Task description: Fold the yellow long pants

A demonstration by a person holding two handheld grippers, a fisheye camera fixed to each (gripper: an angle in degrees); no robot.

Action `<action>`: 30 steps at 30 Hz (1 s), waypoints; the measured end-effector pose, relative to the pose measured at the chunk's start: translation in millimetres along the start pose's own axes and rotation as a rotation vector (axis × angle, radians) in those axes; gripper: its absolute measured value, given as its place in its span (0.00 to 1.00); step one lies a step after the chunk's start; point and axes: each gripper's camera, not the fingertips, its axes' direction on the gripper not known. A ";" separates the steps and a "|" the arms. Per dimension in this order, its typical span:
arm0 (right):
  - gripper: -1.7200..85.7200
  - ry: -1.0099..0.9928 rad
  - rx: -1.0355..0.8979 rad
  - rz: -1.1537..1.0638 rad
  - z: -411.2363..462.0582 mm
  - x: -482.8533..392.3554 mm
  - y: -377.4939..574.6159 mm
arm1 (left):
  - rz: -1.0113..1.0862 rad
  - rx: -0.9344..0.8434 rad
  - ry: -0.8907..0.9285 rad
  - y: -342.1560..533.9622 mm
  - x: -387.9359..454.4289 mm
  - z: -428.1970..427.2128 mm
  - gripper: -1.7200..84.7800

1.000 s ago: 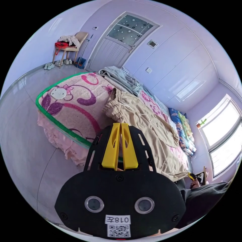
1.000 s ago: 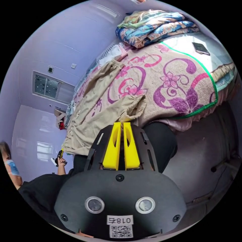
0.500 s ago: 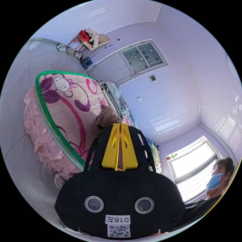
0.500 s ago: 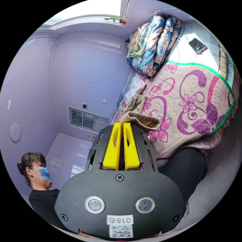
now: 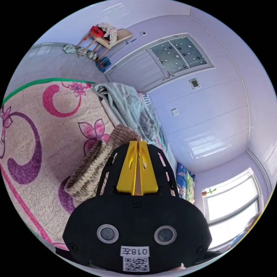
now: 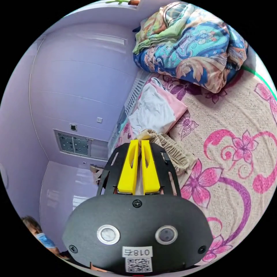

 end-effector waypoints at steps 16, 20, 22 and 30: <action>0.09 0.021 -0.089 0.007 175.3 -2.8 -53.9 | -0.076 -0.102 0.102 -18.8 13.5 114.1 0.12; 0.14 -0.003 -0.176 0.007 196.5 -0.6 -56.6 | 0.025 -0.277 0.103 -23.6 58.8 117.3 0.18; 0.15 0.009 -0.194 -0.028 197.2 -6.5 -53.9 | 0.171 -0.319 0.069 -18.5 106.9 93.4 0.18; 0.13 0.067 -0.322 -0.594 249.1 -81.7 61.2 | 0.713 -0.295 0.122 169.5 232.5 -25.5 0.15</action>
